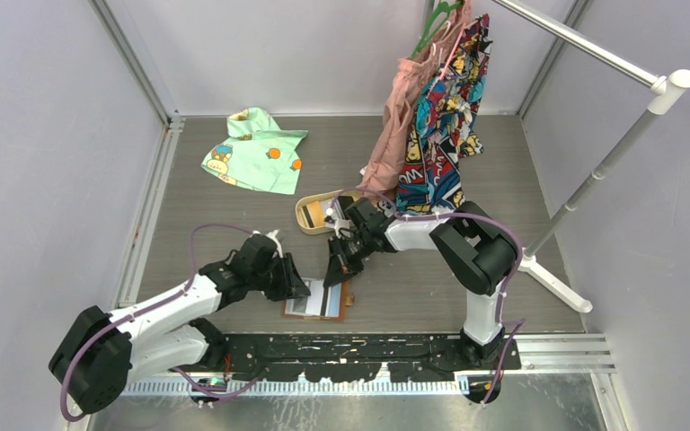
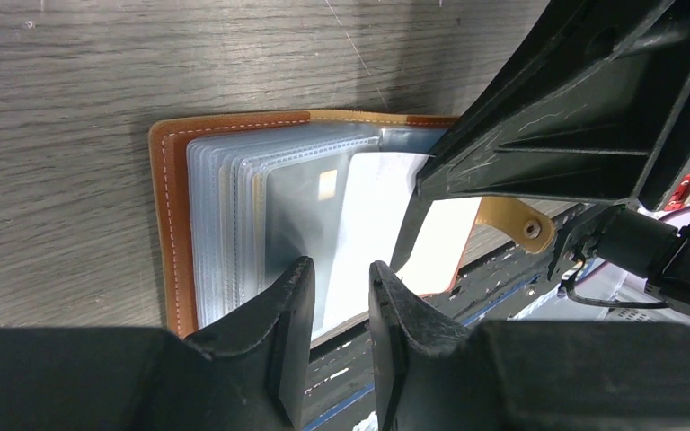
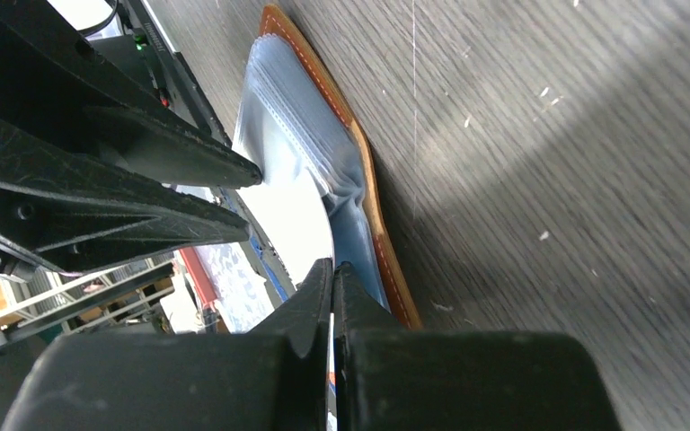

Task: Put the credit cards into the card holder
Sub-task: Insert the credit card into the card holder.

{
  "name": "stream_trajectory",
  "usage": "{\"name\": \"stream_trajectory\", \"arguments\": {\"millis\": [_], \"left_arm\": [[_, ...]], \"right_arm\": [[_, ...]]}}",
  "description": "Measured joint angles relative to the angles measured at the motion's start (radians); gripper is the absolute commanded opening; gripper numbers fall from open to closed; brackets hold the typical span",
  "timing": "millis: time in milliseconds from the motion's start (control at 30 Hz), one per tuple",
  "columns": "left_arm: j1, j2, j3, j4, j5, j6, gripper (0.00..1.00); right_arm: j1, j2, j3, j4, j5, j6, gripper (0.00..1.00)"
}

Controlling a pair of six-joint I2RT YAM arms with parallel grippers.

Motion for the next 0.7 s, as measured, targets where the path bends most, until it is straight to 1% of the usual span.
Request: {"name": "stream_trajectory", "arguments": {"millis": [100, 233, 300, 367, 467, 533, 633, 700], "left_arm": [[0.000, 0.005, 0.000, 0.005, 0.004, 0.000, 0.33], [0.000, 0.002, 0.005, 0.003, 0.007, 0.002, 0.44], [-0.001, -0.008, 0.017, -0.019, 0.000, 0.015, 0.50], [-0.007, -0.032, 0.031, -0.063, -0.027, 0.029, 0.58], [-0.035, -0.094, 0.073, -0.175, -0.102, 0.059, 0.70], [-0.063, -0.126, 0.106, -0.232, -0.154, 0.077, 0.79], [-0.119, -0.121, 0.149, -0.303, -0.243, 0.084, 0.84], [-0.184, -0.069, 0.194, -0.374, -0.333, 0.087, 0.87]], "right_arm": [[0.008, 0.020, 0.015, 0.003, -0.003, 0.014, 0.02], [0.011, 0.048, 0.026, 0.021, -0.017, 0.044, 0.04], [0.013, 0.049, 0.026, 0.029, -0.020, 0.055, 0.04], [0.014, 0.049, 0.026, 0.035, -0.021, 0.060, 0.04], [0.014, 0.049, 0.026, 0.038, -0.021, 0.068, 0.04], [0.014, 0.049, 0.026, 0.038, -0.022, 0.070, 0.04], [0.014, 0.049, 0.026, 0.038, -0.022, 0.071, 0.04], [0.014, 0.049, 0.026, 0.038, -0.022, 0.071, 0.04]]}}
